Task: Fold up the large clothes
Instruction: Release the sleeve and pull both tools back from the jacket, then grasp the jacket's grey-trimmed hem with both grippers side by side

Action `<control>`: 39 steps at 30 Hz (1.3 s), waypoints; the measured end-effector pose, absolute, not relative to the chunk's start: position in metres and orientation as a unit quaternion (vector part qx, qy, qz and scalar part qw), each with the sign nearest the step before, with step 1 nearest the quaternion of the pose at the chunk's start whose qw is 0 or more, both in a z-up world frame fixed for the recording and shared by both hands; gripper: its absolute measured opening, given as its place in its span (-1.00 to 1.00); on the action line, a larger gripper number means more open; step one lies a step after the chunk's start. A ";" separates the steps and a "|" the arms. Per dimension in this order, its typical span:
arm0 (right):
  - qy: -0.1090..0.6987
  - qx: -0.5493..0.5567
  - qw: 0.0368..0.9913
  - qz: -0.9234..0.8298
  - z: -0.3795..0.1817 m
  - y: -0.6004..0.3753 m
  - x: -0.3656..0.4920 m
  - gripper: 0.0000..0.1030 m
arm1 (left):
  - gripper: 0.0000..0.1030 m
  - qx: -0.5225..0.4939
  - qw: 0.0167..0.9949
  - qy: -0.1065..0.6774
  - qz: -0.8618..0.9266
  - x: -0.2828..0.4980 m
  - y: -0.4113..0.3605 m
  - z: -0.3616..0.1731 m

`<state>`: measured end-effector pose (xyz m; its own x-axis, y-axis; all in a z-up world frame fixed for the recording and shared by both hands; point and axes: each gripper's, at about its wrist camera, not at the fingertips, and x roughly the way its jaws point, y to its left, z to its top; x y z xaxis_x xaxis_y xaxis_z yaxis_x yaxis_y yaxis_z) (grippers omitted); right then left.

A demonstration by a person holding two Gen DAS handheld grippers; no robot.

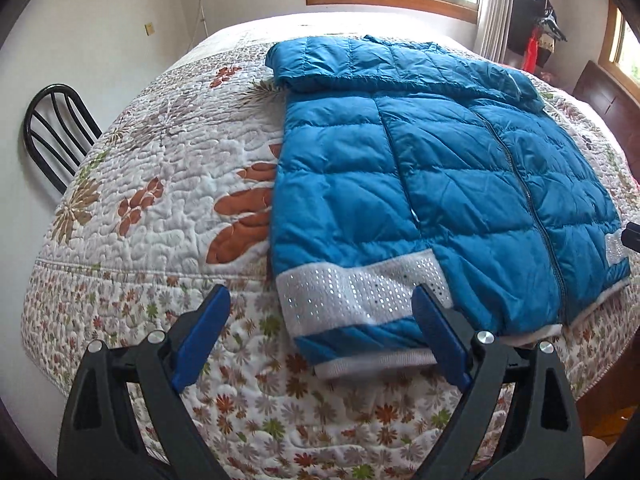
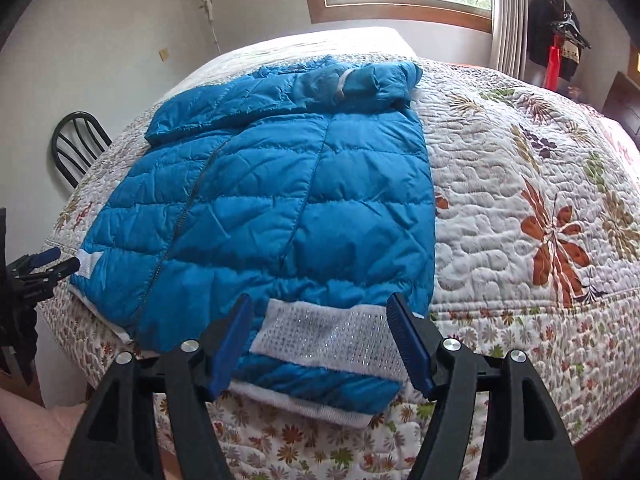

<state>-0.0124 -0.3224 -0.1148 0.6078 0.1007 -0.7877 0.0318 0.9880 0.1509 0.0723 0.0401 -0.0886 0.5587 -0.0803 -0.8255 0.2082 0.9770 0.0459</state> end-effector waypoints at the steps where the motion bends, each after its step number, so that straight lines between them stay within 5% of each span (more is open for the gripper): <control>1: 0.441 0.079 0.894 0.018 -0.116 -0.324 -0.016 0.37 | 0.77 0.065 0.879 0.464 -0.083 0.070 0.041 -0.091; 33: 0.459 0.137 0.877 0.034 -0.154 -0.345 -0.028 0.47 | 0.86 -0.086 0.845 0.514 -0.120 0.085 0.082 -0.123; 36: 0.457 0.139 0.878 0.037 -0.153 -0.344 -0.028 0.37 | 0.86 -0.097 0.838 0.519 -0.137 0.082 0.079 -0.121; 39: 0.450 0.146 0.880 0.050 -0.151 -0.344 -0.028 0.00 | 0.86 -0.100 0.833 0.524 -0.145 0.080 0.076 -0.121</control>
